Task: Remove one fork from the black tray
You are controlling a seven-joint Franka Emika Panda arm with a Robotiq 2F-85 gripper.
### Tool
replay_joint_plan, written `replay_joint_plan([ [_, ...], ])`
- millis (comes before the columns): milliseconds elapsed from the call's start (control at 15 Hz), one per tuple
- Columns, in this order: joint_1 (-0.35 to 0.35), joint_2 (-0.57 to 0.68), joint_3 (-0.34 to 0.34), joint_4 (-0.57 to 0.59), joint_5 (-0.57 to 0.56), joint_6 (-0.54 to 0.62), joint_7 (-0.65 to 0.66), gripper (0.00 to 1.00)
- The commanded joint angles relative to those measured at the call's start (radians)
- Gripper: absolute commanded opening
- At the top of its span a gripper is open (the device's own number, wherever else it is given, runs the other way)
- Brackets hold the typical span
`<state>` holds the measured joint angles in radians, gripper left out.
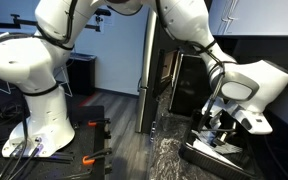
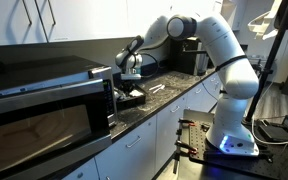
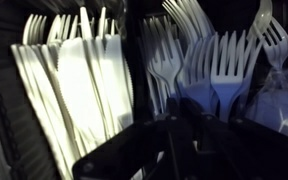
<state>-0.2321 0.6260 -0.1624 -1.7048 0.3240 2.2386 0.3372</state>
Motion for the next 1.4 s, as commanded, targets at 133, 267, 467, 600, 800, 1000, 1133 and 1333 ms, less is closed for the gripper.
replay_joint_plan([
  [133, -0.001, -0.019, 0.005, 0.007, -0.002, 0.008, -0.017, 0.09],
  [267, -0.002, -0.014, 0.006, 0.016, 0.0, 0.006, -0.019, 0.08],
  [467, -0.005, -0.006, 0.009, 0.026, 0.001, 0.007, -0.026, 0.09],
  [600, -0.006, 0.001, 0.011, 0.035, 0.002, 0.002, -0.028, 0.08],
  [800, -0.002, -0.006, 0.012, 0.028, 0.0, 0.01, -0.032, 0.09],
  [1000, -0.001, -0.01, 0.014, 0.026, 0.0, 0.017, -0.045, 0.09],
  [1133, -0.002, -0.007, 0.015, 0.03, 0.0, 0.019, -0.046, 0.1],
  [1333, -0.005, 0.003, 0.019, 0.04, 0.003, 0.011, -0.047, 0.18],
])
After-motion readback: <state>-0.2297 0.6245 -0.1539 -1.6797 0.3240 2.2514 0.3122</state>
